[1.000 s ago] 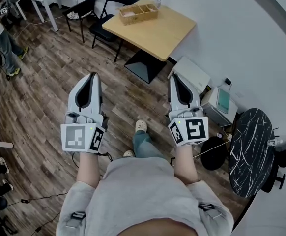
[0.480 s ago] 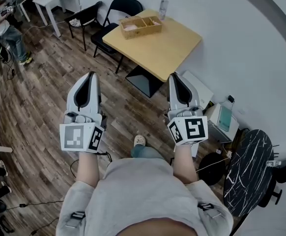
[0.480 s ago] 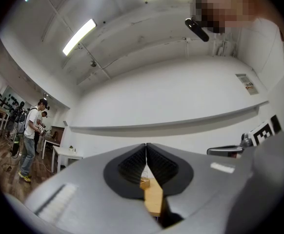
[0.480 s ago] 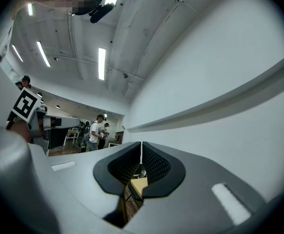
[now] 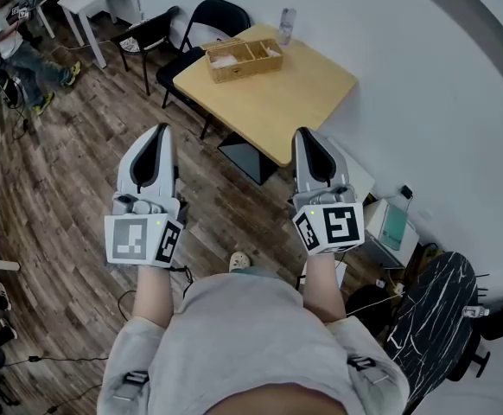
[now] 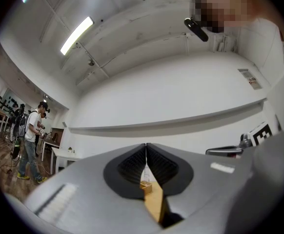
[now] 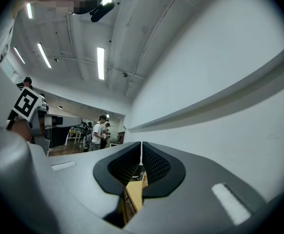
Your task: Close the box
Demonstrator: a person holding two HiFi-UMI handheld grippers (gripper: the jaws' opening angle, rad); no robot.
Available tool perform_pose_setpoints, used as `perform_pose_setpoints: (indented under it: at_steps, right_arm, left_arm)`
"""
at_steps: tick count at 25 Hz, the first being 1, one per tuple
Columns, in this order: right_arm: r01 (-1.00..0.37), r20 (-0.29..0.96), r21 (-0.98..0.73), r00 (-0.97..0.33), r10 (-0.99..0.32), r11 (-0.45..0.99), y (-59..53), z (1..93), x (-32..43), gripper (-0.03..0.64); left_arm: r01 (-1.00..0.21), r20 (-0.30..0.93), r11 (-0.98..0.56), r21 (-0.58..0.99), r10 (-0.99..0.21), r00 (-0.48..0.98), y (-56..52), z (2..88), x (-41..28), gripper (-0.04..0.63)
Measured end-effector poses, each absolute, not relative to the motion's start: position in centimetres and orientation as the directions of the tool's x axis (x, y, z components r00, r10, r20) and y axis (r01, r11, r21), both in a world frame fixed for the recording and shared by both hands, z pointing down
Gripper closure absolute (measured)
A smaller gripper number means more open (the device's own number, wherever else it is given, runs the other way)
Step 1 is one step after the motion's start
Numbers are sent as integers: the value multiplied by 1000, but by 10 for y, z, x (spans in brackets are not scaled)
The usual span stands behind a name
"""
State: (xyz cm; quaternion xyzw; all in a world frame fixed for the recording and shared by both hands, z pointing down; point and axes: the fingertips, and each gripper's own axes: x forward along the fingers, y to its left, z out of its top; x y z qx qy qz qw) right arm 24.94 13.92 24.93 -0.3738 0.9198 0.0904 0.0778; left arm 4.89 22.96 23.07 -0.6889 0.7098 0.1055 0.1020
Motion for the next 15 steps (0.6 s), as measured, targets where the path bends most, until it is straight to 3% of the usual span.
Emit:
perform_pose_setpoints:
  at_steps: [15]
  right_arm:
    - [-648,-207,88,-755,-622,757,73,258,238,605]
  left_arm:
    - [-997,-280,81,-2,-957,-78,175,233,48,535]
